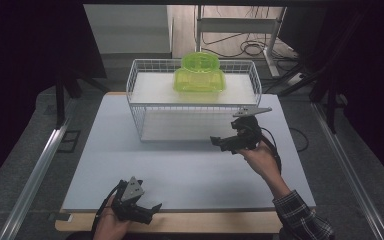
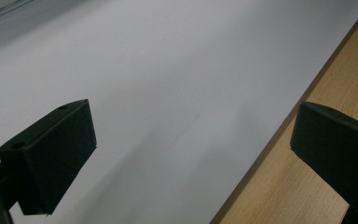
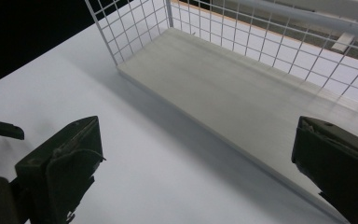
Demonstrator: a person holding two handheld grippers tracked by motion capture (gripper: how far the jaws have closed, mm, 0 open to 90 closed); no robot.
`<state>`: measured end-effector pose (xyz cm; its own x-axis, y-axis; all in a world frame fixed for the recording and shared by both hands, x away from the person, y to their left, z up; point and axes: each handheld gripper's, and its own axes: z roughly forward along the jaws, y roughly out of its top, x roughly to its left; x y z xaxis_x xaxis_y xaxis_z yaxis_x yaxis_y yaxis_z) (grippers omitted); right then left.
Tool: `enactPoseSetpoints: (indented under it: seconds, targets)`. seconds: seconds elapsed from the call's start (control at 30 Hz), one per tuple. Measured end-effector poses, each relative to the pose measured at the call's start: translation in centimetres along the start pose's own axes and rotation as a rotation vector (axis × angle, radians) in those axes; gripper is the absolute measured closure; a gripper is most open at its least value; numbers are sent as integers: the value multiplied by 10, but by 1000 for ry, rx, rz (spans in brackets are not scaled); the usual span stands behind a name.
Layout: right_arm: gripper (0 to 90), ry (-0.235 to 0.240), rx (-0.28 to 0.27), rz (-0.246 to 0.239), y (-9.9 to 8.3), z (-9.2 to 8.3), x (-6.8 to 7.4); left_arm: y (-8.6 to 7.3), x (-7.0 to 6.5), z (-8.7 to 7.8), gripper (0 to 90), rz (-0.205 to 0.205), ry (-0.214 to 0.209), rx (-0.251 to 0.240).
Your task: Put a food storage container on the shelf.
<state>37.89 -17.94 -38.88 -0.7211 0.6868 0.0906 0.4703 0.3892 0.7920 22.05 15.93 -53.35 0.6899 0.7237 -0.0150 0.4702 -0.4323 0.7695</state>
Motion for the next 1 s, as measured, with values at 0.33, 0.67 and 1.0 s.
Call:
enactPoseSetpoints:
  seconds: [0.33,0.67,1.0]
  targets:
    - [20,-6,1,-9,-13,2,4,0,0,0,0,-1,1,1]
    - [20,-13,12,-26,-29,4,8,0,0,1,0,4,3,-1]
    - [20,-17,24,-33,-47,6,9,0,-1,2,0,0,-3,14]
